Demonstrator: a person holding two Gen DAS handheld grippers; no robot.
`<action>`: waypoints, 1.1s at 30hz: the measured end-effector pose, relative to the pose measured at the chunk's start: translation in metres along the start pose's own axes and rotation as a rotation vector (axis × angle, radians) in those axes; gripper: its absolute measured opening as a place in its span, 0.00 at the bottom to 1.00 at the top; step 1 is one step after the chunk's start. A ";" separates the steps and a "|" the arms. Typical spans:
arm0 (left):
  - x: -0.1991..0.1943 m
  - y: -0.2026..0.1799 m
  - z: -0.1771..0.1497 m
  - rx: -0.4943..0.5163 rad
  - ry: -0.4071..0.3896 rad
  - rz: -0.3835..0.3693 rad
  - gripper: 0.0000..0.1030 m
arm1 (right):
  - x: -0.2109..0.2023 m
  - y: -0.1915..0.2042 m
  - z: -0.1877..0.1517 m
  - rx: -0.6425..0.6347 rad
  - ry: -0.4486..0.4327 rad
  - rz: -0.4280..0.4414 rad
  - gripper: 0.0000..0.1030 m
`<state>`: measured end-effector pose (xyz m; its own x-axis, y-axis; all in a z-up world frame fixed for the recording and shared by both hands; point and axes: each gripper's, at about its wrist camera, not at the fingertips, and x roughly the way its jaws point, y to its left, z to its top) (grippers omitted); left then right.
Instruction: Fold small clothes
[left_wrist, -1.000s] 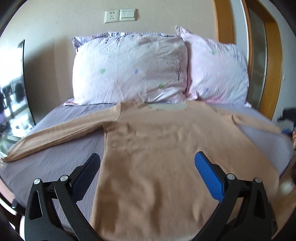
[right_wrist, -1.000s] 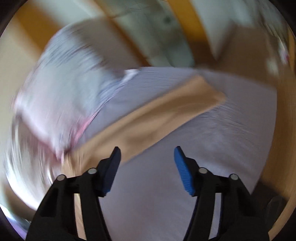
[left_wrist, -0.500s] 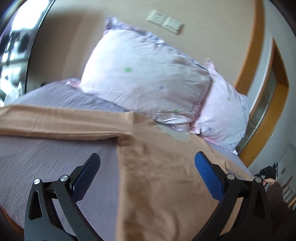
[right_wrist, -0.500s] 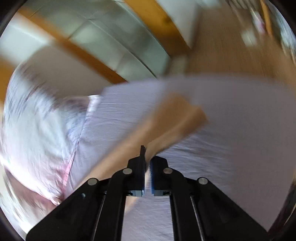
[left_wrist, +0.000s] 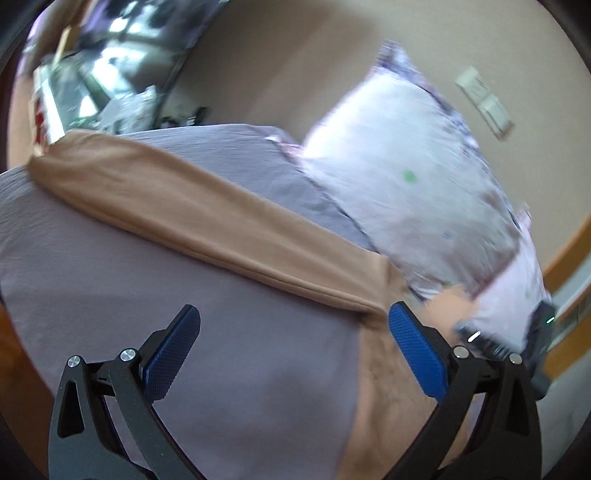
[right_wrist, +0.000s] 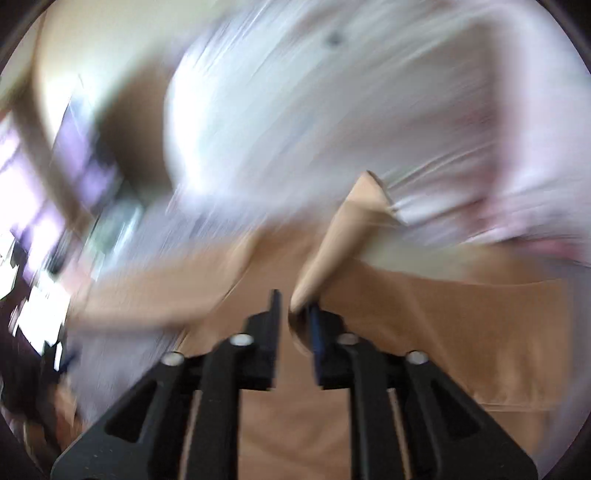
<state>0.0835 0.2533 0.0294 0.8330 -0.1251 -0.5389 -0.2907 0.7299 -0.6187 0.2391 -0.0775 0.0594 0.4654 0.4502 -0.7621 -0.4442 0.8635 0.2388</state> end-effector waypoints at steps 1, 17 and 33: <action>-0.001 0.009 0.005 -0.025 0.001 0.004 0.99 | 0.005 0.006 -0.001 -0.004 0.001 0.012 0.35; 0.020 0.068 0.053 -0.320 0.057 0.067 0.87 | 0.028 0.007 -0.003 0.120 0.075 0.197 0.63; 0.036 0.008 0.095 -0.121 0.005 0.302 0.06 | -0.106 -0.073 -0.040 0.127 -0.158 0.169 0.86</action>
<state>0.1558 0.3181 0.0594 0.6982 0.0816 -0.7112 -0.5788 0.6489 -0.4938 0.1912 -0.1970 0.0986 0.5113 0.6116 -0.6037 -0.4310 0.7902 0.4356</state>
